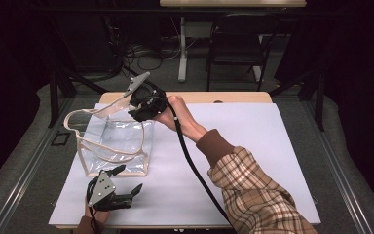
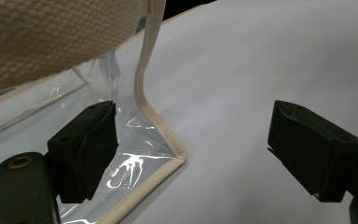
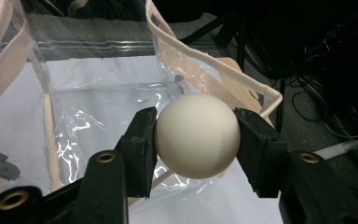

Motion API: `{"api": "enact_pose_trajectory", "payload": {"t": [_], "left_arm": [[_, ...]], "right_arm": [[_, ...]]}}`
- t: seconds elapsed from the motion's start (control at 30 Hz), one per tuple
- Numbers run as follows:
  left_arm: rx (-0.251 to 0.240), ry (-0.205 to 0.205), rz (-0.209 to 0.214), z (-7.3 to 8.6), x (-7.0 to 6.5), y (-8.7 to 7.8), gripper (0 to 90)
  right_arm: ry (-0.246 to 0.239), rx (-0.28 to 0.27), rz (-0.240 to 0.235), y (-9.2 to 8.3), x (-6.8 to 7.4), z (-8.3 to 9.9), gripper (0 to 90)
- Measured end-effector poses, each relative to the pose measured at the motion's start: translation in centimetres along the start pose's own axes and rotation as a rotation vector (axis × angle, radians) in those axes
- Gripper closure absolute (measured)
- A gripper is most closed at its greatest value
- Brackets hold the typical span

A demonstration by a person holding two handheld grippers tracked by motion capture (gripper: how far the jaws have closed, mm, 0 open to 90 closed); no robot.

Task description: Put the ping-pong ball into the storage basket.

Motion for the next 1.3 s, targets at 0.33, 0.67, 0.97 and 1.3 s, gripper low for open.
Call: {"api": "enact_pose_trajectory", "payload": {"t": [0.33,0.67,0.97,1.3], "left_arm": [[0.001,0.002,0.002,0.0,0.0,-0.1,15.9],[0.002,0.003,0.002,0.0,0.0,-0.1,15.9],[0.003,0.005,0.002,0.0,0.0,-0.1,15.9],[0.000,0.001,0.002,0.0,0.0,-0.1,16.0]], "right_arm": [[-0.017,0.027,-0.025,1.0,0.7,-0.6,51.1],[-0.015,0.043,-0.040,1.6,0.8,-0.9,51.1],[-0.015,0.063,-0.051,2.3,1.2,-0.9,51.1],[-0.027,0.085,-0.071,3.3,1.9,-1.1,51.1]]}}
Point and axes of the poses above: each handheld gripper's, and its own axes: y roughly forward along the jaws, z roughly out of its underside, x roughly to its left, the point moved 4 cm from there along y, roughly forward along the jaws, and after that the axes turned 13 degrees about -x, right-handed, at the moved point
